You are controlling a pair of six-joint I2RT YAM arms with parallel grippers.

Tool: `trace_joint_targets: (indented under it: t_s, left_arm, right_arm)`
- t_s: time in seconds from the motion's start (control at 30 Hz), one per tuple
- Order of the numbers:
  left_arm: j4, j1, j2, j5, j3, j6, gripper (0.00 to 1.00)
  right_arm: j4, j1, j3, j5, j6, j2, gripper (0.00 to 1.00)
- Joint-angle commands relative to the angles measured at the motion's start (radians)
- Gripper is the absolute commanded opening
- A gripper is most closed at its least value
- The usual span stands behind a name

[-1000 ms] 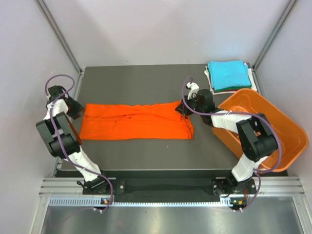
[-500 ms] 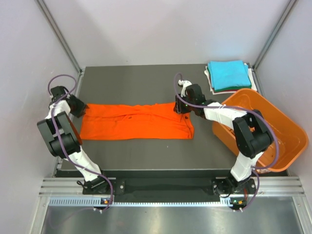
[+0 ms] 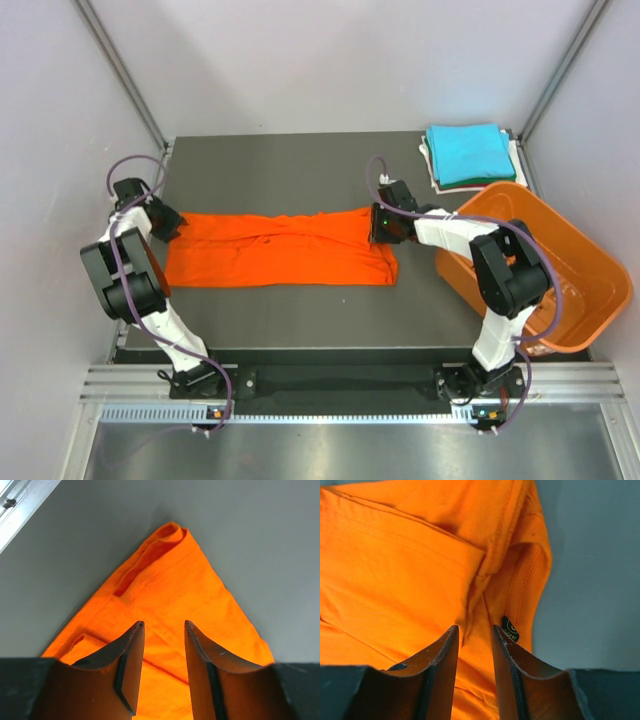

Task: Fold and stack the t-shirts
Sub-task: Fold the tshirt

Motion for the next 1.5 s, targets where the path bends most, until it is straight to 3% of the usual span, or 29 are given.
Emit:
trace_joint_targets:
  t_s: [0.0, 0.43, 0.6, 0.67, 1.47]
  left_arm:
    - [0.043, -0.006, -0.017, -0.042, -0.007, -0.019, 0.42]
    - [0.043, -0.009, -0.04, -0.093, -0.022, -0.019, 0.4]
    - [0.044, -0.01, -0.056, -0.09, -0.024, -0.024, 0.38]
    - [0.028, -0.01, -0.065, -0.105, -0.015, -0.019, 0.36]
    - [0.072, -0.012, -0.007, -0.174, -0.028, -0.056, 0.35]
  right_arm:
    - [-0.005, 0.006, 0.057, 0.029, 0.057, 0.0, 0.33]
    - [-0.008, 0.028, 0.107, 0.036, 0.054, 0.069, 0.26]
    - [-0.01, 0.037, 0.115, 0.057, 0.044, 0.063, 0.04]
    - [-0.008, 0.037, 0.113, 0.06, 0.041, 0.052, 0.0]
    - [0.015, 0.054, 0.132, 0.011, 0.03, 0.016, 0.0]
